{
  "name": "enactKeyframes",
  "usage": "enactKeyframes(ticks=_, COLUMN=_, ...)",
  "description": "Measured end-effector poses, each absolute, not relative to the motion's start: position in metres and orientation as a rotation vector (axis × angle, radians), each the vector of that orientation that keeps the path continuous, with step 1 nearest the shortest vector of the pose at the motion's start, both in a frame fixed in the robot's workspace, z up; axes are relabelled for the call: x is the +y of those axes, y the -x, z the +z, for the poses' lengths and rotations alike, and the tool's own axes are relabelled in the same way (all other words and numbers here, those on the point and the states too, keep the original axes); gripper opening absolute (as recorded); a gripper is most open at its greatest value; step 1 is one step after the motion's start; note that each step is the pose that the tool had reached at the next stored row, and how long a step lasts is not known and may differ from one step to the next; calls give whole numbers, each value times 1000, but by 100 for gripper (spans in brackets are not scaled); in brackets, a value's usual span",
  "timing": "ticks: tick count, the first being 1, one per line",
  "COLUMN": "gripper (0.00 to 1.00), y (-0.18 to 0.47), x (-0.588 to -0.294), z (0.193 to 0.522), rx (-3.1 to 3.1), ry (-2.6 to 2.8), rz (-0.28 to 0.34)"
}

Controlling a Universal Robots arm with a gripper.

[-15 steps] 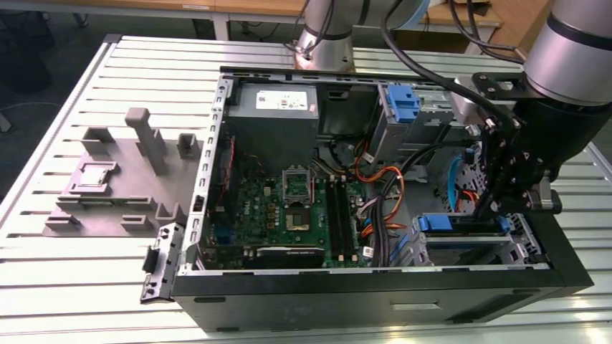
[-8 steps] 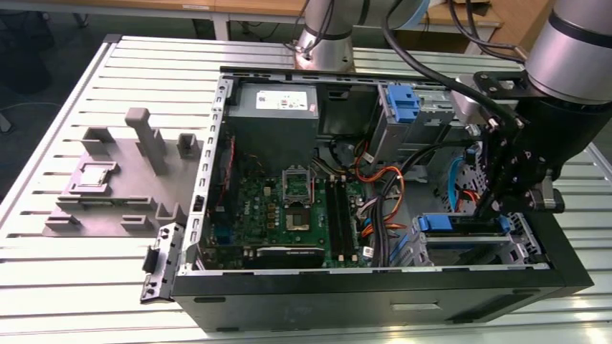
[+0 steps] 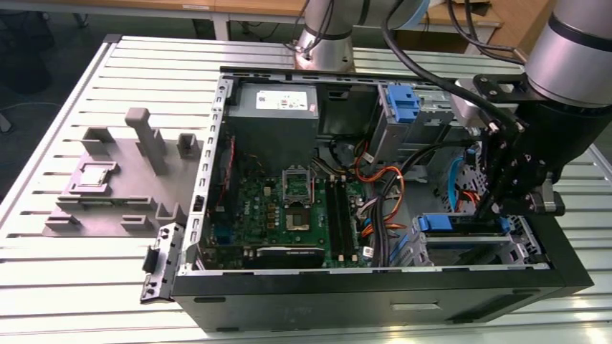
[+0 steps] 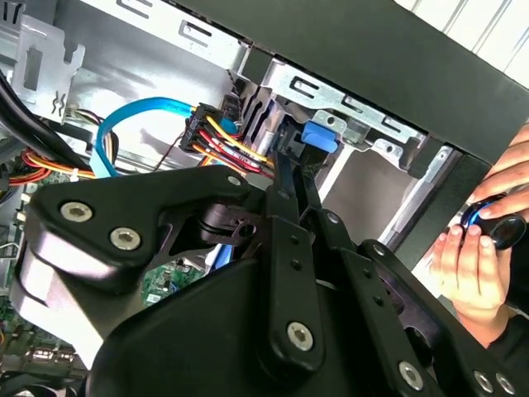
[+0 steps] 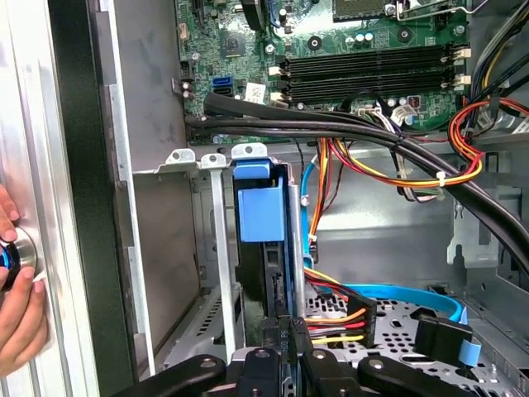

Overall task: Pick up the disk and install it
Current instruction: 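Insert the first disk wire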

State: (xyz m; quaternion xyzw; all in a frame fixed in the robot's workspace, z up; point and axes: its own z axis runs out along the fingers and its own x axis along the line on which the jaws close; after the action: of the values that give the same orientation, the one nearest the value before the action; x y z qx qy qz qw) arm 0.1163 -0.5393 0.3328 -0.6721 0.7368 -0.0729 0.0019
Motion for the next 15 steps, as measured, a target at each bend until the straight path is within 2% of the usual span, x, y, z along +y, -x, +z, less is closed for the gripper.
enactKeyframes(ticks=15, gripper=17, y=-116, x=-540, z=332, rx=2326, ry=2095, rz=-228)
